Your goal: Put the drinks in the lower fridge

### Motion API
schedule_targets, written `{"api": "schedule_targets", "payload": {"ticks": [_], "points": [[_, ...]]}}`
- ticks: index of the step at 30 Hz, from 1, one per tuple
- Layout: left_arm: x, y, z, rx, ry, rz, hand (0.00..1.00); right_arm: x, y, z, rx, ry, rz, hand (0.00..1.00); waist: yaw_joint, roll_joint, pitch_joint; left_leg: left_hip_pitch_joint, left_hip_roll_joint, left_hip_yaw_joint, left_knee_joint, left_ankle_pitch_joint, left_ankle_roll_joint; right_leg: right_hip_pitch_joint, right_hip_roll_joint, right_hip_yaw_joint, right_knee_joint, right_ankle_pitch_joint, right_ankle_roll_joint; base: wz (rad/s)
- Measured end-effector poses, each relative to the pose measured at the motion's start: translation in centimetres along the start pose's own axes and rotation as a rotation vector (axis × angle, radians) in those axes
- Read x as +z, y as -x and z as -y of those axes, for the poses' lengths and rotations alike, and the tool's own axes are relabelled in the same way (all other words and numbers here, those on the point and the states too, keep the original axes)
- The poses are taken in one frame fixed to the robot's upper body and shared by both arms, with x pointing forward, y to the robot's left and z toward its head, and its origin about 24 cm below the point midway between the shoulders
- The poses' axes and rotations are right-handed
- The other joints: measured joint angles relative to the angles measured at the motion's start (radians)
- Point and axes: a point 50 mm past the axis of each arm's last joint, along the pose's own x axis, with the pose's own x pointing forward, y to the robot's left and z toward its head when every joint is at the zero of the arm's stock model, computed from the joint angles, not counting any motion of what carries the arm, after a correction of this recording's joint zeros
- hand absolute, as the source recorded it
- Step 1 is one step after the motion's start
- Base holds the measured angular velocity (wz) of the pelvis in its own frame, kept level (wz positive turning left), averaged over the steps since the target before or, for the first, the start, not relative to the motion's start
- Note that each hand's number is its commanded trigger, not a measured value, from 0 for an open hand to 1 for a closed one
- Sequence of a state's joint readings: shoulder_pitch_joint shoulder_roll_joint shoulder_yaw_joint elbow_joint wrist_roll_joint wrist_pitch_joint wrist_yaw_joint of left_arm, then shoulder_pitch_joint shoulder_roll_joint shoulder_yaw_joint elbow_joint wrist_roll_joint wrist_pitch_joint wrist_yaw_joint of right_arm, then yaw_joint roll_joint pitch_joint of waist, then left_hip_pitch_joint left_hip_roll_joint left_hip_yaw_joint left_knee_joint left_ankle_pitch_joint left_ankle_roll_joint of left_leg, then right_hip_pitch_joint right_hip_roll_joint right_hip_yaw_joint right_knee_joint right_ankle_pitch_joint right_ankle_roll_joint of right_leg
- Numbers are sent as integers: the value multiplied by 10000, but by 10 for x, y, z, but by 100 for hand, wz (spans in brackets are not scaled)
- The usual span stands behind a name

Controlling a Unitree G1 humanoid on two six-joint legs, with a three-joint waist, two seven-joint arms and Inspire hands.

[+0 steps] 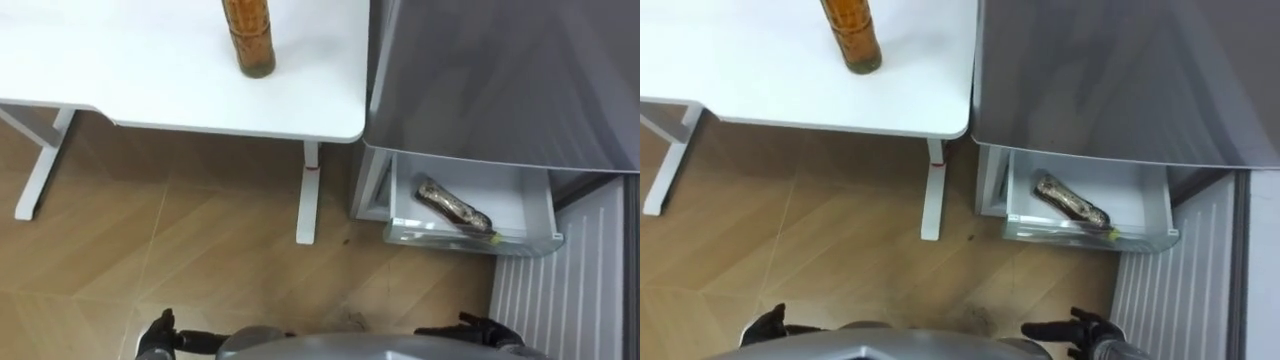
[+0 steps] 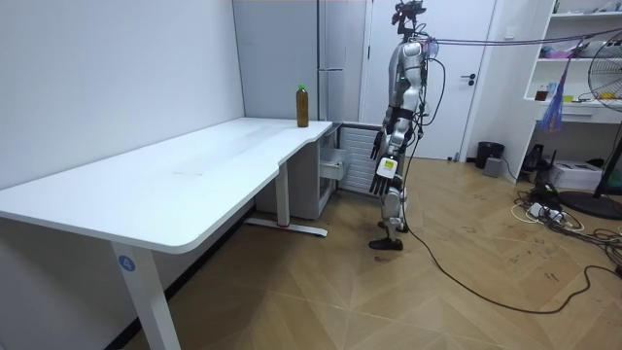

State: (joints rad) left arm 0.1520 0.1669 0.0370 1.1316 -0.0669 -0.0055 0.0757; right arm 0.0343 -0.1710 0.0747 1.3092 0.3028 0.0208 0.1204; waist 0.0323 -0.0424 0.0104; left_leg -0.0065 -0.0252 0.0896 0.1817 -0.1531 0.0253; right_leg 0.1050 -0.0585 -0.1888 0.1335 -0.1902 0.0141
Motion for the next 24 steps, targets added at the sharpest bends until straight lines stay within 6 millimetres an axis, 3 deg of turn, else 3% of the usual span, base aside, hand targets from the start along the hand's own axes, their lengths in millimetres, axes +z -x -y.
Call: {"api": "schedule_targets", "payload": {"ticks": [7,14,24], "points": [[3,0,4,-101,-169,85,0,2,0,-2,-38,385,122,0,-26,85,18,39,-13,50,-2,-12,13,-9,18,237,5,-1,2,-4],[3,0,9,-239,-145,14,0,1,0,-2,-9,468,122,0,-66,170,-14,67,-20,89,-27,-28,21,-10,30,406,0,-5,8,0],[2,-1,7,-292,-347,-95,0,1,-1,-5,51,429,58,0,-339,121,-19,90,-43,163,-19,-57,64,68,10,514,14,-25,40,0]]}}
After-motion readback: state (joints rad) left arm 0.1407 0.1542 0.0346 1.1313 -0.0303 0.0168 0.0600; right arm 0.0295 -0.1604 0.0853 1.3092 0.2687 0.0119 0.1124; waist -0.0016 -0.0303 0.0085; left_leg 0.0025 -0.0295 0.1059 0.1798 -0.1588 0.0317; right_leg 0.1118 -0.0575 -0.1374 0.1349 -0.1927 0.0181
